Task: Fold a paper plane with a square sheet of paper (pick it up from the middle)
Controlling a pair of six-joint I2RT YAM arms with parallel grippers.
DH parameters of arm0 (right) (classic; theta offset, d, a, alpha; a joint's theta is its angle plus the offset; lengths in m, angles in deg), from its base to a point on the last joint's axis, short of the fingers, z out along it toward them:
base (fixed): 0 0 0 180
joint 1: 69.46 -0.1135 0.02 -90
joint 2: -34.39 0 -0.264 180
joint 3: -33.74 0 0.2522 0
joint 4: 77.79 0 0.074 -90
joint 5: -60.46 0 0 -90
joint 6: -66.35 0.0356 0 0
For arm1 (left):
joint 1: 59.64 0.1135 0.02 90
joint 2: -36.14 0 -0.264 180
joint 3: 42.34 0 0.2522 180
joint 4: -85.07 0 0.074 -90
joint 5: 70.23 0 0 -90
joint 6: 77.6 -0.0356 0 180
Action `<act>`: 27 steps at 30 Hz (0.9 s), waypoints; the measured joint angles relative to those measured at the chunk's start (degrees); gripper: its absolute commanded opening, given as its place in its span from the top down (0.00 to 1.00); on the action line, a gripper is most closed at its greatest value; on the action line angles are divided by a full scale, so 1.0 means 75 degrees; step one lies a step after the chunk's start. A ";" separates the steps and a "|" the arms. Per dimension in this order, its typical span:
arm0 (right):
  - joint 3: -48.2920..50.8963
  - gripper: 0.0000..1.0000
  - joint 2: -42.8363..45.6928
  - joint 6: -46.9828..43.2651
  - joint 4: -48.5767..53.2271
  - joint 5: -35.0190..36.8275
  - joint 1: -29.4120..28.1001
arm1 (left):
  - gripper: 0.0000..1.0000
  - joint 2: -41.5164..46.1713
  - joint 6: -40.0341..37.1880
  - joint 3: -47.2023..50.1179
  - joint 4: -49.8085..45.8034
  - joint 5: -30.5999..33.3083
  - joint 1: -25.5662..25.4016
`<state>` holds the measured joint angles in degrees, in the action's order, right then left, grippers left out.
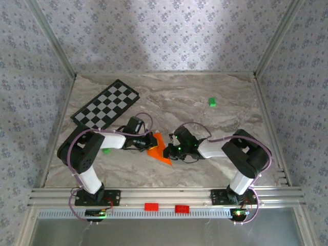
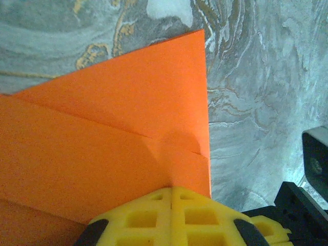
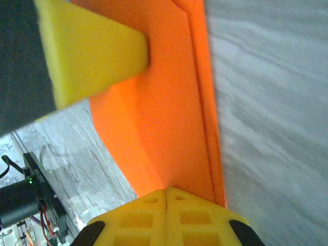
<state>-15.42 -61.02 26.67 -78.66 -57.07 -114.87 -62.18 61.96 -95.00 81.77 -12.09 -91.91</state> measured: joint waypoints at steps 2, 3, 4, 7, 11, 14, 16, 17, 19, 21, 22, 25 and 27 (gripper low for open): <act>0.0157 0.94 0.0221 -0.0061 0.0195 -0.0020 0.0035 | 1.00 -0.0006 -0.0006 0.0003 0.0006 -0.0023 0.0003; 0.0204 0.94 0.0335 -0.0096 0.0356 -0.0020 0.0047 | 1.00 -0.0006 -0.0006 0.0000 0.0006 -0.0026 0.0003; 0.0236 0.94 0.0446 -0.0143 0.0542 -0.0017 0.0058 | 1.00 -0.0006 -0.0009 0.0000 0.0006 -0.0029 0.0003; 0.0326 0.94 0.0825 -0.0236 0.1119 0.0015 0.0070 | 1.00 -0.0006 -0.0009 0.0000 0.0006 -0.0032 0.0015; 0.0286 0.96 0.1285 -0.0262 0.1585 0.0015 0.0087 | 1.00 -0.0006 -0.0035 0.0003 0.0006 -0.0032 0.0079; -0.0064 0.95 0.1169 -0.0259 0.1647 -0.0079 0.0079 | 1.00 -0.0006 -0.0061 0.0000 0.0006 -0.0032 0.0096; -0.0466 0.94 0.0877 -0.0256 0.1629 -0.0143 0.0023 | 1.00 -0.0006 -0.0064 0.0000 0.0003 -0.0032 0.0096; -0.0644 0.93 0.0697 -0.0259 0.1591 -0.0189 -0.0017 | 1.00 -0.0006 -0.0064 0.0000 0.0003 -0.0032 0.0102; -0.1000 0.93 0.0251 -0.0265 0.1507 -0.0256 -0.0108 | 1.00 -0.0006 -0.0073 0.0000 0.0003 -0.0032 0.0105; -0.1107 0.93 -0.0085 -0.0306 0.1498 -0.0251 -0.0160 | 1.00 -0.0006 -0.0087 0.0000 0.0000 -0.0029 0.0105; -0.1087 0.93 -0.0204 -0.0321 0.1530 -0.0248 -0.0172 | 1.00 -0.0006 -0.0090 0.0000 0.0000 -0.0035 0.0105; -0.0804 0.93 -0.0318 -0.0358 0.1358 -0.0323 -0.0128 | 1.00 -0.0003 -0.0117 0.0000 -0.0006 -0.0032 0.0105; -0.0490 0.93 -0.0172 -0.0370 0.1014 -0.0335 -0.0085 | 1.00 -0.0006 -0.0143 0.0000 -0.0009 -0.0041 0.0102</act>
<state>-19.09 -62.31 23.90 -71.05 -59.58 -115.50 -62.22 60.89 -95.00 81.71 -12.40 -91.15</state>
